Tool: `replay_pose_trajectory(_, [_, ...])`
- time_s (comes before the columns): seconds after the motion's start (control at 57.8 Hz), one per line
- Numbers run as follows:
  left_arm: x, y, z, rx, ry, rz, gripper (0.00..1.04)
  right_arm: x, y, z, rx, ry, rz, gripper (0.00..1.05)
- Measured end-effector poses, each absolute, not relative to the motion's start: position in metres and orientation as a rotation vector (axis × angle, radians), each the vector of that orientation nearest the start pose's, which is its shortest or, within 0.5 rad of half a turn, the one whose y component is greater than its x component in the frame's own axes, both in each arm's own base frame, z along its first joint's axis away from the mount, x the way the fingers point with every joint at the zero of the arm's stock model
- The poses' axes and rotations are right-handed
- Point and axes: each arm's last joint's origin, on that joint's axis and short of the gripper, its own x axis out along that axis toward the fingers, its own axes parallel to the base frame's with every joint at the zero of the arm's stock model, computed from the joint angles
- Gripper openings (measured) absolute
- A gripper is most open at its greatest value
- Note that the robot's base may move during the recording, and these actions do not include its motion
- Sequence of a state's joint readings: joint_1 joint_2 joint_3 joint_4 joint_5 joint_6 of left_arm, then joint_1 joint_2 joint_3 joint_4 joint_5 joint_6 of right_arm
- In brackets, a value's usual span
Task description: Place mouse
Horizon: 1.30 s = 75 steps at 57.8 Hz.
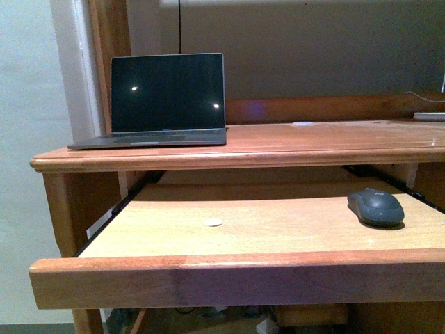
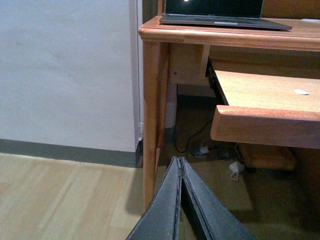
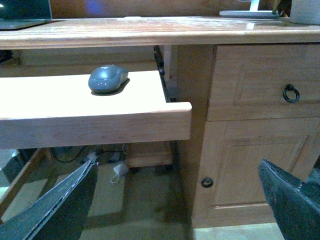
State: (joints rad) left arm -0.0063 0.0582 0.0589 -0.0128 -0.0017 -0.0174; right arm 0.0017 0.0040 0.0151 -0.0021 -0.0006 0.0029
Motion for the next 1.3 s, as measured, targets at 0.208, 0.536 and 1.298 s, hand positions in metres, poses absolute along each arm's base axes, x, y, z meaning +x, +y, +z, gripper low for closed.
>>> replay_pose_trajectory(0.208, [0.098,-0.001,0.167,-0.011,0.001,-0.006,0.03,0.097,0.000,0.168,0.003,-0.009,0.002,0.97])
replay_pose_trajectory(0.536, [0.097,0.000,0.166,-0.011,-0.001,-0.005,0.03,0.097,0.000,0.168,0.003,-0.009,0.002,0.97])
replay_pose_trajectory(1.298, [0.097,0.000,0.166,-0.010,-0.002,-0.005,0.97,0.224,0.036,0.256,0.093,-0.029,0.079,0.97])
